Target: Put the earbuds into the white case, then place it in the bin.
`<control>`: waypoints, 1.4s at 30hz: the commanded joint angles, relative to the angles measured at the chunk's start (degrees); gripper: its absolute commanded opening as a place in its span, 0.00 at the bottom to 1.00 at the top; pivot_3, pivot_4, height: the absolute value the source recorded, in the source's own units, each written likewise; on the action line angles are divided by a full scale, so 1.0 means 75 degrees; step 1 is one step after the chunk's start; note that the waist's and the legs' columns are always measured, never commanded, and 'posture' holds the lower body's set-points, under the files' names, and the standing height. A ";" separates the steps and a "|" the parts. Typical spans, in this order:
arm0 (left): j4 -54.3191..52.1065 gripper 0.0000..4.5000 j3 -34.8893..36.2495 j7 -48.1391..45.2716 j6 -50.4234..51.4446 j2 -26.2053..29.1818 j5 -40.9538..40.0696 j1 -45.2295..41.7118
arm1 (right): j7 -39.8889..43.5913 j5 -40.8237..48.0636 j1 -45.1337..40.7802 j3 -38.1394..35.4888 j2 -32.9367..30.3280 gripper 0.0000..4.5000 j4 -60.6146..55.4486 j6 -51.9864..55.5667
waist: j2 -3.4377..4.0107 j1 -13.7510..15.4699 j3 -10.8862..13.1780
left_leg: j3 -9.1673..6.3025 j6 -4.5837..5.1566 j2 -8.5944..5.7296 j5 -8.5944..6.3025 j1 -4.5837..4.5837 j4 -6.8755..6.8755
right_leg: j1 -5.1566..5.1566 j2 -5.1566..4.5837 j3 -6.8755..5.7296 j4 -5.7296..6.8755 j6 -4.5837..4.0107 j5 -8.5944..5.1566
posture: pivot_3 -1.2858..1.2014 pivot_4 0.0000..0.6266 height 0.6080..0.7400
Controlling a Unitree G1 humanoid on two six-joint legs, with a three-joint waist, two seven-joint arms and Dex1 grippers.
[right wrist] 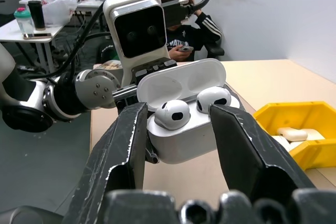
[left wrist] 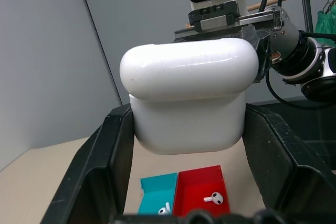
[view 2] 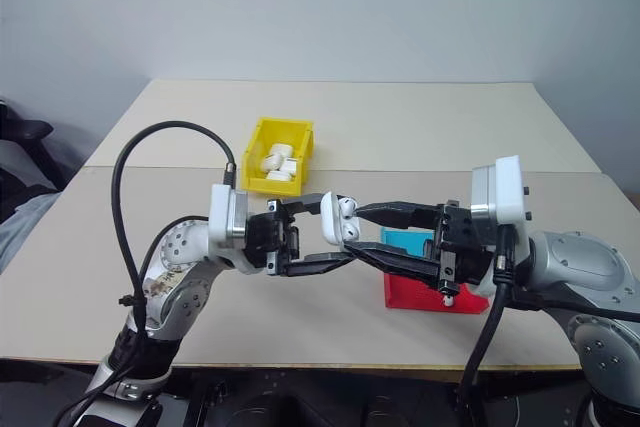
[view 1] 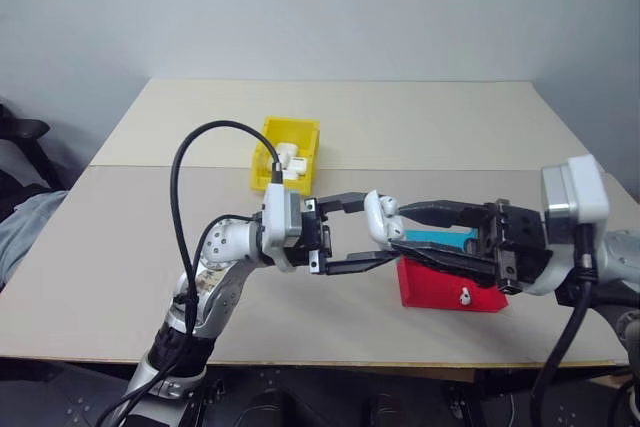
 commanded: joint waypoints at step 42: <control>0.0710 0.62 -0.0361 0.0201 -0.0657 -0.0055 0.1327 -0.0475 | 0.2513 -0.2953 -0.2117 0.1836 -0.1259 0.01 0.1640 -0.1488 | 0.0000 -0.0003 0.0000 | 0.0005 0.0004 0.0001 -0.0002 -0.0021 0.0011 | -0.0017 -0.0001 -0.0001 0.0000 0.0003 0.0002 | 0.52 0.24 1.00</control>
